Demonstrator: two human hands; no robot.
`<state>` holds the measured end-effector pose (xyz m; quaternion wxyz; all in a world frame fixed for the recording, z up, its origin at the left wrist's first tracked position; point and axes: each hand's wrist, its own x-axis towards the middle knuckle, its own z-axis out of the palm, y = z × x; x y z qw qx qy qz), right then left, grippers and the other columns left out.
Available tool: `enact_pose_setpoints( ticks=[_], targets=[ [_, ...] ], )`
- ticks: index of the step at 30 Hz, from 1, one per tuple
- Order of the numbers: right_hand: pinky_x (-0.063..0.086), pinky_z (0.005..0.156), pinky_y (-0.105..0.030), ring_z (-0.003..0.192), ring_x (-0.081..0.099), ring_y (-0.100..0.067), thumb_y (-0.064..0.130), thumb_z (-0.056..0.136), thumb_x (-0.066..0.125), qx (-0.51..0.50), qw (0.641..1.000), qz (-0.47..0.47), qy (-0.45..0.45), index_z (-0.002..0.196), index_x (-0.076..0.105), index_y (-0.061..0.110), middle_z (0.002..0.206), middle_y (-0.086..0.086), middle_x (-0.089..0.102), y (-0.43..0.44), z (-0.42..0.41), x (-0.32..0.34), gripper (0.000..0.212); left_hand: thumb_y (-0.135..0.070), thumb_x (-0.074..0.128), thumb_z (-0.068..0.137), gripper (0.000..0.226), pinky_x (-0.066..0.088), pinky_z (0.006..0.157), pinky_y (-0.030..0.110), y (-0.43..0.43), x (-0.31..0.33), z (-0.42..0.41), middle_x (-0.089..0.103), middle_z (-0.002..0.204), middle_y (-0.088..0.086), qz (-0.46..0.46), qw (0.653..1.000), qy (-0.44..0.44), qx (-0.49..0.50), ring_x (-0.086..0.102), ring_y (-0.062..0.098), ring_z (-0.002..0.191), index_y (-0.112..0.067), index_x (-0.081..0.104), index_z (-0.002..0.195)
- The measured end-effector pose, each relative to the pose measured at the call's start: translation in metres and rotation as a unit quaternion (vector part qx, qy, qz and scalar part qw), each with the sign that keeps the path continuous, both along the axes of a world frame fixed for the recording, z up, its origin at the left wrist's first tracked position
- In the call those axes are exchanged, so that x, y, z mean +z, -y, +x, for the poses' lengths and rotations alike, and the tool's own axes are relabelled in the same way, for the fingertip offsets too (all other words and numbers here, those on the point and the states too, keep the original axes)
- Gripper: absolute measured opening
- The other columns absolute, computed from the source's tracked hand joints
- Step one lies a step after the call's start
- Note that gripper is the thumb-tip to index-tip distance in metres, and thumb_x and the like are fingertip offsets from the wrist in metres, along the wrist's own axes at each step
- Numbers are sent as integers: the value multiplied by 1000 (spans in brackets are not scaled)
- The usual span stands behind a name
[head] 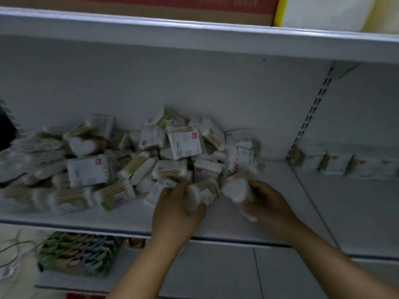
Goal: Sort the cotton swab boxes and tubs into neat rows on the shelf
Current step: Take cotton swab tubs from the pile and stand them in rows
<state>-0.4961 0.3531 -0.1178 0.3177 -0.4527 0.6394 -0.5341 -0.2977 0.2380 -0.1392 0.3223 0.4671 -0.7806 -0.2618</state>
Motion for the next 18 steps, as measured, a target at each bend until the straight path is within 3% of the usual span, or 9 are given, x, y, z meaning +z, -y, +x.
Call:
enact_pose_setpoints(
  ticks=[2, 5, 7, 9, 11, 13, 15, 18],
  targets=[
    [51, 91, -50, 104, 63, -29, 9, 77, 74, -24, 999, 10, 39, 115, 60, 16, 115, -9, 64, -3, 11, 1, 41, -46, 65, 72, 64, 36, 79, 24, 2, 4, 4, 53, 122, -4, 11, 999, -42, -16, 50, 18, 111, -33, 44, 131],
    [55, 78, -38, 90, 68, -24, 6, 80, 72, -63, 996, 26, 61, 109, 60, 18, 101, -6, 69, -8, 27, 0, 33, -39, 68, 73, 41, 41, 78, 23, 0, 19, 9, 57, 107, -22, -26, 991, -121, -43, 54, 12, 99, -47, 53, 111],
    [56, 73, -37, 81, 69, -23, 8, 84, 67, -86, 993, 36, 75, 107, 58, 20, 91, -3, 71, -10, 33, 0, 27, -37, 67, 77, 33, 40, 72, 16, -1, 27, 13, 50, 91, -37, -15, 983, -166, -73, 50, -9, 89, -59, 47, 92],
    [55, 68, -34, 79, 69, -21, 14, 86, 65, -88, 992, 56, 76, 104, 56, 24, 90, -6, 70, -11, 36, -1, 22, -42, 66, 78, 28, 37, 71, 4, 2, 32, 17, 52, 95, -37, 49, 971, -211, -99, 48, -23, 90, -59, 49, 92],
    [52, 73, -37, 87, 67, -28, 19, 85, 66, -80, 992, 78, 65, 103, 54, 25, 98, -14, 67, -12, 38, -2, 22, -47, 69, 77, 27, 41, 77, 7, 8, 38, 19, 59, 106, -26, 115, 949, -270, -120, 54, -14, 99, -51, 56, 100],
    [51, 78, -38, 96, 64, -30, 21, 83, 69, -74, 992, 77, 67, 107, 55, 25, 106, -15, 65, -14, 40, -1, 28, -44, 68, 74, 36, 50, 84, 25, 12, 43, 17, 66, 109, -10, 183, 913, -341, -128, 62, 5, 101, -36, 63, 109],
    [53, 76, -27, 98, 66, -18, 26, 75, 72, -67, 993, 51, 84, 110, 59, 25, 107, -3, 69, -22, 40, 0, 37, -37, 73, 73, 40, 52, 81, 38, 11, 49, 11, 71, 95, 0, 245, 876, -402, -108, 67, 17, 87, -23, 65, 109],
    [51, 72, -15, 92, 68, -8, 23, 71, 75, -43, 994, 31, 99, 105, 64, 25, 99, 7, 73, -37, 31, 7, 35, -32, 64, 83, 25, 50, 71, 35, 6, 53, -5, 61, 57, 4, 291, 832, -463, -96, 60, 14, 56, -9, 66, 92]
  ],
)
